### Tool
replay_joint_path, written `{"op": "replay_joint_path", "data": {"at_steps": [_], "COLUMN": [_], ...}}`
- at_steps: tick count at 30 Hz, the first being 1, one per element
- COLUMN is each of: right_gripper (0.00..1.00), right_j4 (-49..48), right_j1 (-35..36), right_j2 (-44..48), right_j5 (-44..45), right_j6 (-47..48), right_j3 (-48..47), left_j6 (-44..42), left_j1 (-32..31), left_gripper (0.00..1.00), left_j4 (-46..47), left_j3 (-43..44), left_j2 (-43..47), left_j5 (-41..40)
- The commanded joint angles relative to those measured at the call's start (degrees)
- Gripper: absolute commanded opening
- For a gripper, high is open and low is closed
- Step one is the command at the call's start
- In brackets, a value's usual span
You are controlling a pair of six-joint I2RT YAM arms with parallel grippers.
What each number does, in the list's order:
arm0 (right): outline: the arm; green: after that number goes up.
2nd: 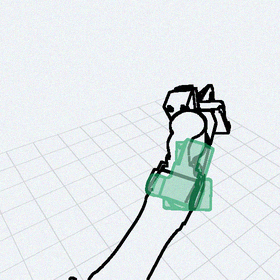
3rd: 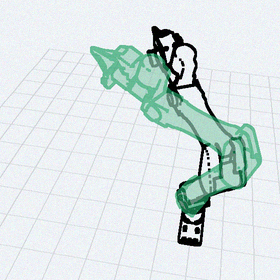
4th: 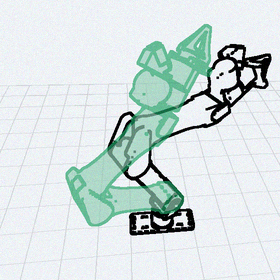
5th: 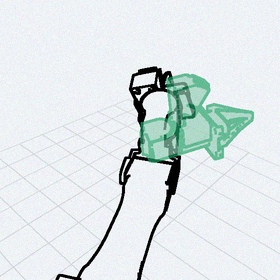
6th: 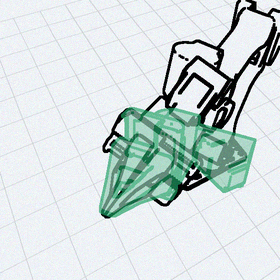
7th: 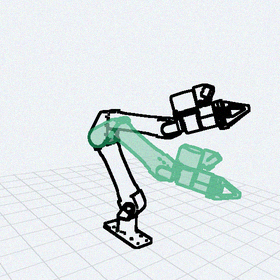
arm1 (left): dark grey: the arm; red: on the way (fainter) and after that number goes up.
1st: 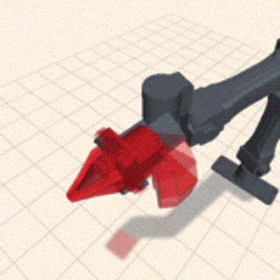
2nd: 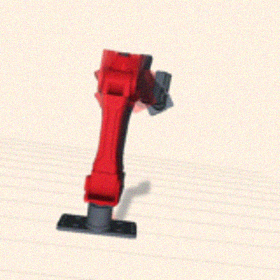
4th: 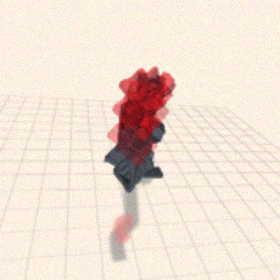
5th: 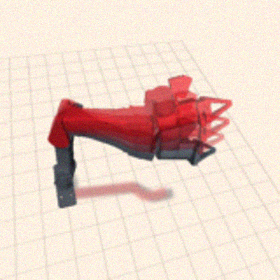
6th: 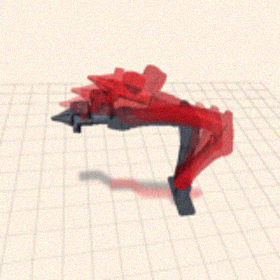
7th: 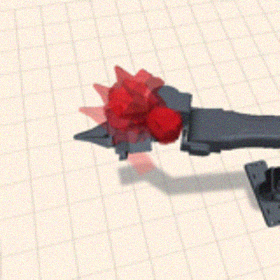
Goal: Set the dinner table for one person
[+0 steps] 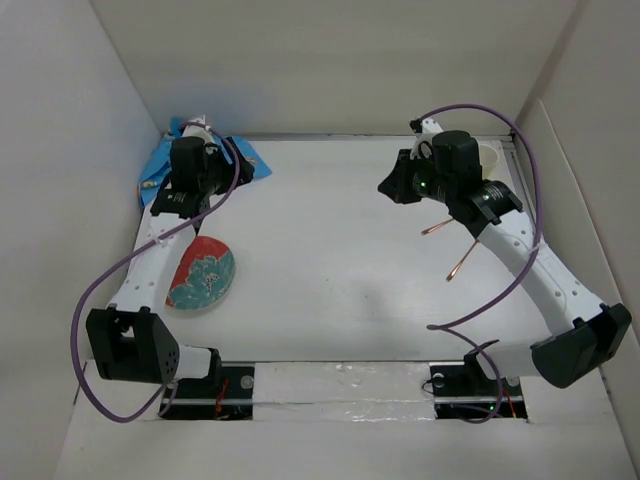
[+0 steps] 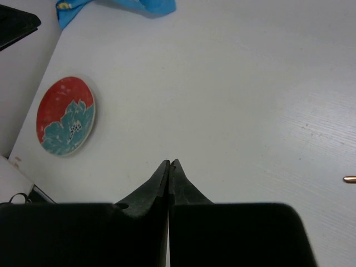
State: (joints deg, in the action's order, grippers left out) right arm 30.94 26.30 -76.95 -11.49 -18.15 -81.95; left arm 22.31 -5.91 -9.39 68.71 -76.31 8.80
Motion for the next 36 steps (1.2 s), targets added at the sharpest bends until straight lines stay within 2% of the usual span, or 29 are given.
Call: {"op": "replay_joint_path", "data": {"at_steps": [1,4,5,6,7,8,10,11,12,13,14,17,18,19,21,22,25,29,33,36], "right_gripper": [0.0,0.0,0.0,0.0,0.0,0.0,0.0,0.0,0.0,0.0,0.0,0.24,0.4,0.46,0.55,0.56,0.57,0.57,0.57,0.57], "right_j4": [-2.2,-2.9,-2.9,-2.81,-2.55,-2.2,-2.63,-2.81,-3.16,-3.17,-2.82,-1.5,-1.41,-1.76,-2.55,-2.46,-1.67,-0.53,-0.62,-0.44], "right_j1": [-0.11,-0.11,-0.11,-0.64,-0.64,-0.64,-0.64,-0.64,-0.12,-0.11,-0.11,-0.11,-0.11,0.41,0.41,0.41,1.55,2.17,2.17,2.17], "right_j2": [2.77,3.38,3.3,3.03,2.86,2.77,2.94,2.94,2.94,2.68,2.51,1.63,1.54,1.36,1.1,0.58,-0.92,-2.42,-3.38,-4.26], "right_j5": [-2.04,-2.05,-1.96,-1.7,-1.78,-1.87,-1.7,-1.61,-1.61,-1.52,-1.52,-1.96,-2.22,-2.83,-4.06,-5.03,-5.83,-5.83,-6.18,-7.05], "right_j6": [0.05,0.13,0.22,0.31,0.31,0.4,0.4,0.4,0.49,0.49,0.57,1.36,1.45,1.54,1.45,1.37,1.98,2.94,3.3,3.47], "right_j3": [1.79,3.29,3.29,3.03,2.77,2.59,2.85,2.94,3.29,3.2,2.94,2.24,2.41,2.67,3.9,3.91,3.12,2.5,2.76,2.76], "left_j6": [-1.73,-2.53,-3.23,-3.32,-3.41,-3.76,-4.28,-4.64,-6.29,-6.31,-6.66,-6.83,-6.92,-7.19,-7.36,-7.54,-7.8,-7.98,-8.15,-8.68], "left_j1": [0.29,0.29,0.29,0.29,0.29,-0.23,-1.02,-1.55,-2.43,-2.44,-3.13,-3.14,-3.14,-3.14,-3.14,-3.14,-4.19,-5.34,-5.34,-5.34], "left_gripper": [0.61,0.36,0.11,0.0,0.0,0.0,0.0,0.12,0.26,0.27,0.41,0.57,0.59,0.62,0.64,0.64,0.65,0.63,0.63,0.64], "left_j4": [-0.62,-2.13,-2.21,-2.91,-3.7,-4.84,-9.41,-10.81,-13.87,-13.9,-15.47,-16.89,-17.33,-17.59,-18.29,-18.3,-17.95,-18.91,-15.93,-15.75], "left_j3": [6.59,11.6,12.93,14.25,18.0,20.3,27.83,30.49,36.87,36.94,38.94,44.57,45.28,47.11,48.53,49.23,50.38,51.7,49.42,51.78], "left_j2": [-1.45,-5.94,-7.34,-8.75,-12.07,-14.28,-20.24,-22.63,-28.39,-28.45,-30.28,-36.52,-38.97,-40.39,-43.9,-44.7,-48.13,-51.65,-52.79,-56.03], "left_j5": [-3.16,-6.33,-7.38,-8.17,-8.18,-12.53,-15.11,-18.87,-22.3,-22.33,-25.03,-26.37,-26.9,-27.16,-27.87,-28.04,-29.18,-35.06,-36.48,-37.36]}}
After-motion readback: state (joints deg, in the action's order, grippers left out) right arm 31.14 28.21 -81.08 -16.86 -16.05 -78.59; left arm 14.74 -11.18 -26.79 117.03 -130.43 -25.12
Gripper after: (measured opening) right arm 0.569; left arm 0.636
